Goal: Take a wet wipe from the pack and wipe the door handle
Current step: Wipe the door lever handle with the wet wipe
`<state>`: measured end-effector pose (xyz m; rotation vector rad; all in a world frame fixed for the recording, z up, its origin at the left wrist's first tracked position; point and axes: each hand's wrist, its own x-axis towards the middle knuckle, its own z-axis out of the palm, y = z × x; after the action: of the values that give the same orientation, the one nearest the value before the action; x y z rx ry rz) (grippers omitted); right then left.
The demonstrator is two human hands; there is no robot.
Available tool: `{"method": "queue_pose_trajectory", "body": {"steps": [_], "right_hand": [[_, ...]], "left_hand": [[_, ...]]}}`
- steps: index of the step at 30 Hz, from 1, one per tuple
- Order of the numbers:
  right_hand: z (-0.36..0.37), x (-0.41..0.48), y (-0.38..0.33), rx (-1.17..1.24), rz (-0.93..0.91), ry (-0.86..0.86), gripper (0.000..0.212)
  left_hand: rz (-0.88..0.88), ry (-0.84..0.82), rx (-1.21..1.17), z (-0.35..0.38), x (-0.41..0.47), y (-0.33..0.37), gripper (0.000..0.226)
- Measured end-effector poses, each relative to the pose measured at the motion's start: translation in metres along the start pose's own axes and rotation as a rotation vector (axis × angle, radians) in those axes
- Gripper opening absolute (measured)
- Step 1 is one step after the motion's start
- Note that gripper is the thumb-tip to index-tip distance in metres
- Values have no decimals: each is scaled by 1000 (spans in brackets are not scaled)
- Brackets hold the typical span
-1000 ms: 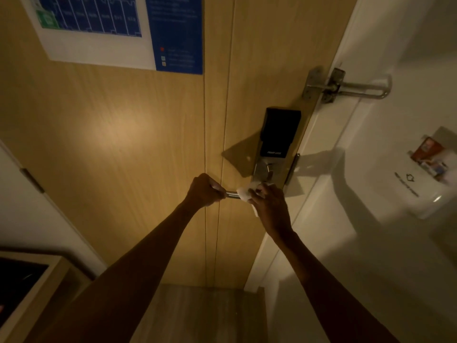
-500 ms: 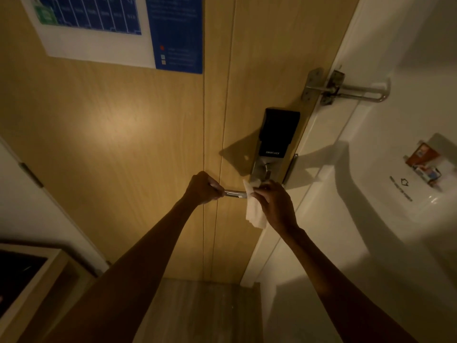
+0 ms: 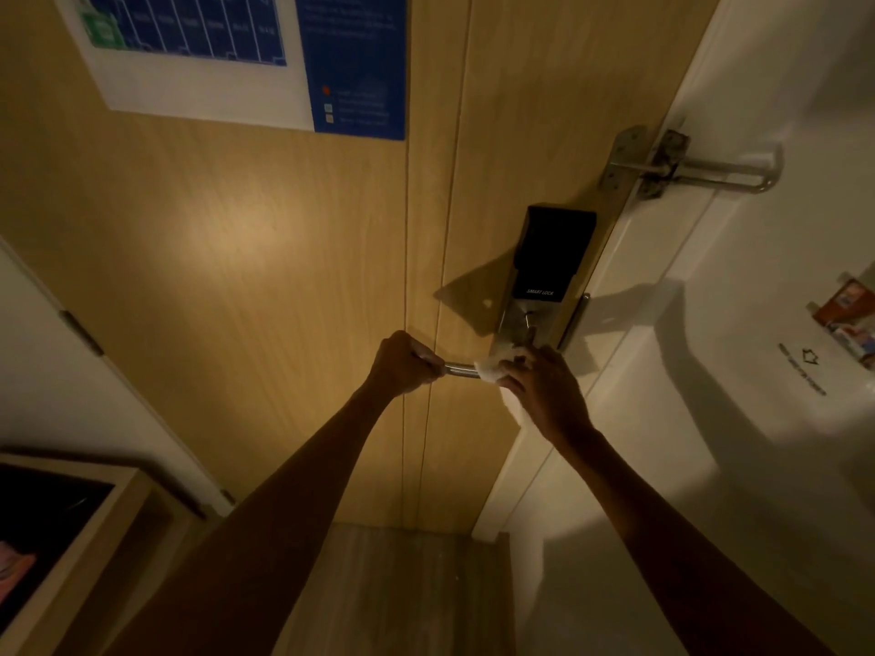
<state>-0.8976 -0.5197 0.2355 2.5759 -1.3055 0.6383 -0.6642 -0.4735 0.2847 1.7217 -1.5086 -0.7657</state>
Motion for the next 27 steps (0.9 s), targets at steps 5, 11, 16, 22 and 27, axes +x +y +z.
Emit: {"method": "queue_pose_trajectory", "body": {"steps": [5,11,16,22,27], "right_hand": [[13,2,-14,-4,-12,72,29],[18,11,-24,-64,-131,69,33],[4,-6,16,-60,-133,83,40],[16,3,-8,-105,-131,61,35],[2,-11,17,4,-4,45,42]], "left_hand": [[6,-7,17,0,2,-1,13],[45,-50,62,-3,8,-4,11],[-3,-35,19,-1,7,-5,8],[-17,-50,25,-1,10,-7,11],[14,-102,33,-5,13,-8,9]]}}
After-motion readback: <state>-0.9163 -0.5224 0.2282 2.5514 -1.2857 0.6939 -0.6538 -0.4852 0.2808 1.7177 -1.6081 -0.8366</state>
